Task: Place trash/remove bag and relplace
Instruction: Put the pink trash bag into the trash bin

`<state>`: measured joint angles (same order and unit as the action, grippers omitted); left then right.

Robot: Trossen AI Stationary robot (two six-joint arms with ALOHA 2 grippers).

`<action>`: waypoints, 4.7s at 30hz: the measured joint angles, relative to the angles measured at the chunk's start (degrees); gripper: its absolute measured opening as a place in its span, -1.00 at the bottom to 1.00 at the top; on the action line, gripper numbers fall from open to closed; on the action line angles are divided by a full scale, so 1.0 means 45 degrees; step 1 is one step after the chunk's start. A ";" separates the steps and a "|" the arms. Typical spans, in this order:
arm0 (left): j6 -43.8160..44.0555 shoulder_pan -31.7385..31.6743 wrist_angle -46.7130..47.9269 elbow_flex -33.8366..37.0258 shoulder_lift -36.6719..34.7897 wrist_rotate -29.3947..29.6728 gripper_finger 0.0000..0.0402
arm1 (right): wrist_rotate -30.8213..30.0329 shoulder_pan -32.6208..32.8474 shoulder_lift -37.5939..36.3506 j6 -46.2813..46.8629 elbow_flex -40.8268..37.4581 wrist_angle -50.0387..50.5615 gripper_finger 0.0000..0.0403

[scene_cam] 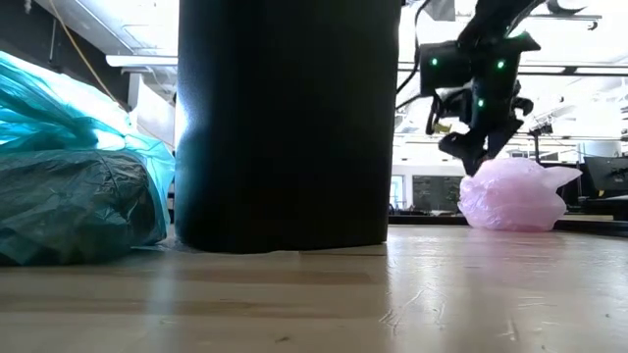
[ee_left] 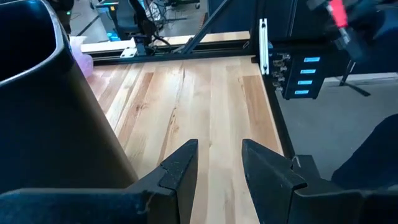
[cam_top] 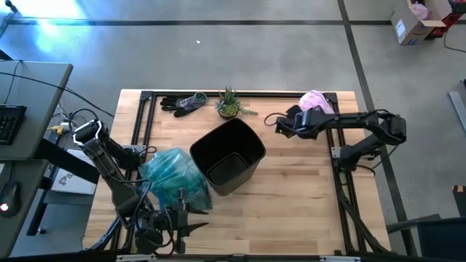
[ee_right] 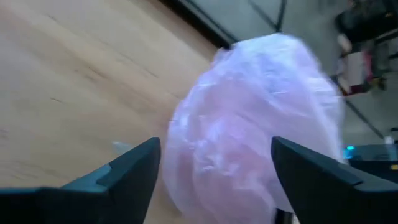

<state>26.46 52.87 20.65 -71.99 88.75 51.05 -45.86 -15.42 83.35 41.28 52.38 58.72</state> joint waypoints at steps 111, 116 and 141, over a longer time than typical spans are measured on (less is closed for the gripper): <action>-1.2715 -0.3688 -1.1277 -0.0039 0.0045 -0.4149 -0.94 | 0.6945 1.2486 -0.0272 -0.8841 0.3129 -1.6979 -1.00; -1.4012 -0.3250 -1.1294 -0.0039 -0.0657 -0.2904 -0.99 | 0.5808 1.2487 -0.0278 -0.8695 0.3129 -1.6399 -1.00; -1.7044 -0.0723 -1.0492 -0.0058 -0.3273 0.3048 -1.00 | 0.1740 0.8970 -0.1894 -0.7539 0.3119 -1.3153 -1.00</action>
<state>-50.24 49.62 -26.56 -72.25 74.02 64.76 -38.03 24.95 74.83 7.35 66.41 -0.46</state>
